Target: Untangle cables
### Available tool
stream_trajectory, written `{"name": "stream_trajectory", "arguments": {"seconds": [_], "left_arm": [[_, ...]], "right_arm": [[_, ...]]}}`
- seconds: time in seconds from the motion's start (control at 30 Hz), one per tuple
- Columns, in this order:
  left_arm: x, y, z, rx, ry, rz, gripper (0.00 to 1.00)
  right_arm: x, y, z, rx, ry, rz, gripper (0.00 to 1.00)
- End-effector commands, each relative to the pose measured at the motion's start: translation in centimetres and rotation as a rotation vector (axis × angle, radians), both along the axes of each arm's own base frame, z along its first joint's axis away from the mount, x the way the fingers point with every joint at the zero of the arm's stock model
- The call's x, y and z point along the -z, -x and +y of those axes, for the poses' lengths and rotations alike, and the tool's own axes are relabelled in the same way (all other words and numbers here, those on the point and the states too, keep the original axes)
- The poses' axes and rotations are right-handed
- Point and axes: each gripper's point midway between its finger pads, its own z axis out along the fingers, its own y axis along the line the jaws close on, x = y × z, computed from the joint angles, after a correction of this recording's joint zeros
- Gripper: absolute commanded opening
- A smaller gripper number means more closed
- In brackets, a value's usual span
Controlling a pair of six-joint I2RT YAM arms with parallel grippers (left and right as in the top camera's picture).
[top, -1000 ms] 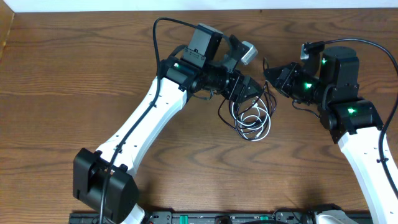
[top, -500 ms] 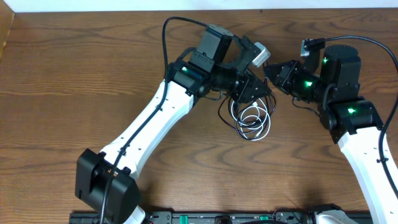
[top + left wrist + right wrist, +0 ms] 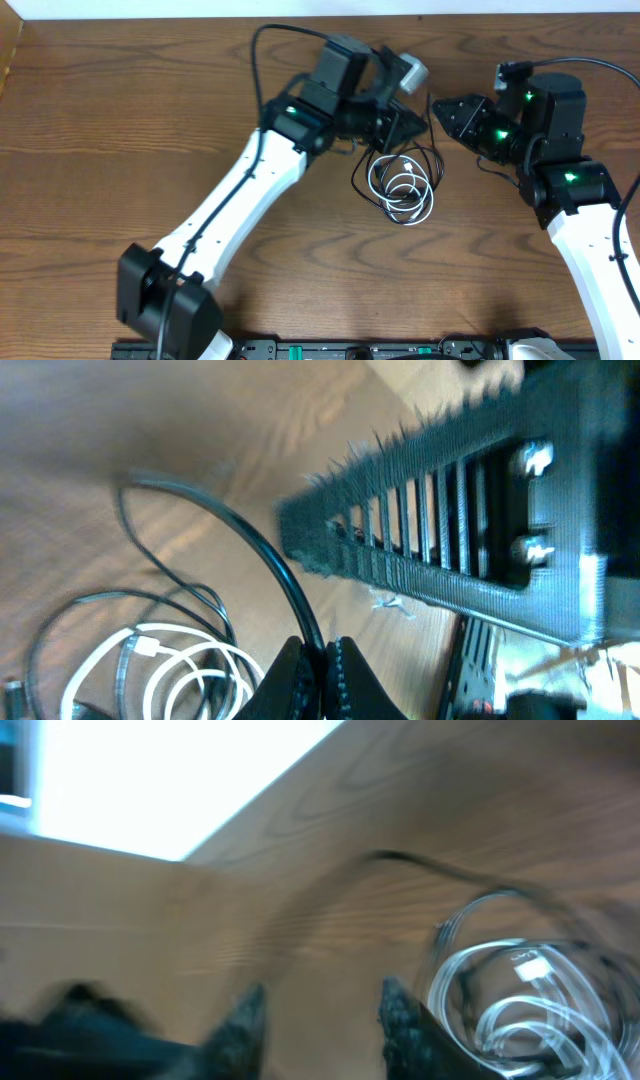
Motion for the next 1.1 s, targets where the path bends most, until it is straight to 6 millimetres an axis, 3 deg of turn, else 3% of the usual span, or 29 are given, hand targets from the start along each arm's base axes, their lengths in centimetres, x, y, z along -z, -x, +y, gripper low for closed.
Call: {"name": "stream_trajectory", "arguments": {"seconds": [0.0,0.17,0.3,0.43,0.8,1.07], "left_arm": [[-8.6,-0.4,2.3,-0.092,0.129,-0.103,0.08],[-17.1,0.4,4.8,-0.156,0.289,-0.241,0.07],[-23.6,1.9,6.4,-0.181,0.430,-0.344,0.07],[-27.1,2.9,7.5,-0.198,0.528,-0.387,0.07],[-32.5,2.0,12.3,-0.305,0.733,-0.364,0.07],[-33.2,0.7,15.1,-0.382,0.788,-0.302,0.08]], "right_arm": [[1.2,-0.8,-2.7,0.089,0.142,-0.008,0.48],[2.6,-0.7,-2.9,0.062,0.199,0.015,0.66],[4.6,-0.8,-2.3,0.002,0.226,0.054,0.70],[6.5,-0.7,-0.5,-0.158,0.223,0.061,0.71],[10.6,0.4,4.4,-0.566,0.153,-0.003,0.70],[13.3,1.4,7.5,-0.719,0.100,0.000,0.66]]}}
